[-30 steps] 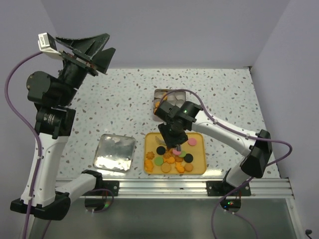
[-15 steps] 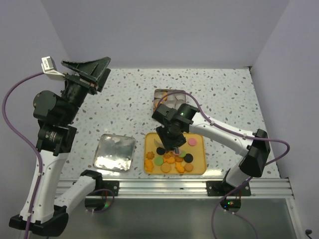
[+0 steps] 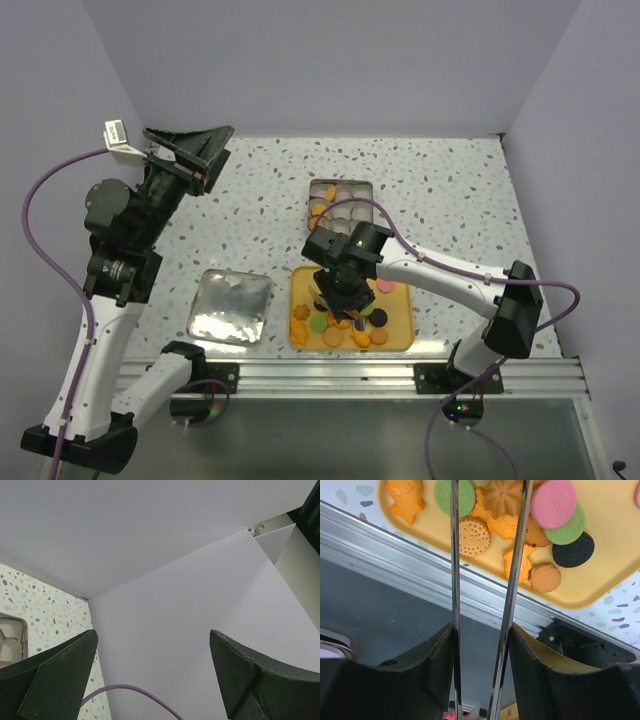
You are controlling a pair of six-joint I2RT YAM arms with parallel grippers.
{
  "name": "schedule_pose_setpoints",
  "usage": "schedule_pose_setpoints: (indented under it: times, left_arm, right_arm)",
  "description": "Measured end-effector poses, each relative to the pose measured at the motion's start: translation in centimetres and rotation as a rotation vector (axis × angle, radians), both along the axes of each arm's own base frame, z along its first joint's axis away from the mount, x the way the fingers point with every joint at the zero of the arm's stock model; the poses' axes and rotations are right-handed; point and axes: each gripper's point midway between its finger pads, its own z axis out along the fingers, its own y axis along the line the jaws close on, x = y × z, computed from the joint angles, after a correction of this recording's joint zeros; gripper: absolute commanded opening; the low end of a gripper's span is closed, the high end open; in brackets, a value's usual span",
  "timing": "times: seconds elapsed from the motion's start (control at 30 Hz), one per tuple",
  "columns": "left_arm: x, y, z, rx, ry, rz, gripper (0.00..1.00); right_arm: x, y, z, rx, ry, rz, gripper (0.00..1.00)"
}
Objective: Pack the cookies
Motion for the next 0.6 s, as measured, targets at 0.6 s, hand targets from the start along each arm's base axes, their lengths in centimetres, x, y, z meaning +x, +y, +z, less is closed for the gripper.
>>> schedule_pose_setpoints:
  times: [0.6]
  left_arm:
    - [-0.4, -0.2, -0.7, 0.016, 0.015, -0.013, 1.00]
  right_arm:
    - [-1.7, -0.1, 0.3, -0.009, 0.028, 0.019, 0.48]
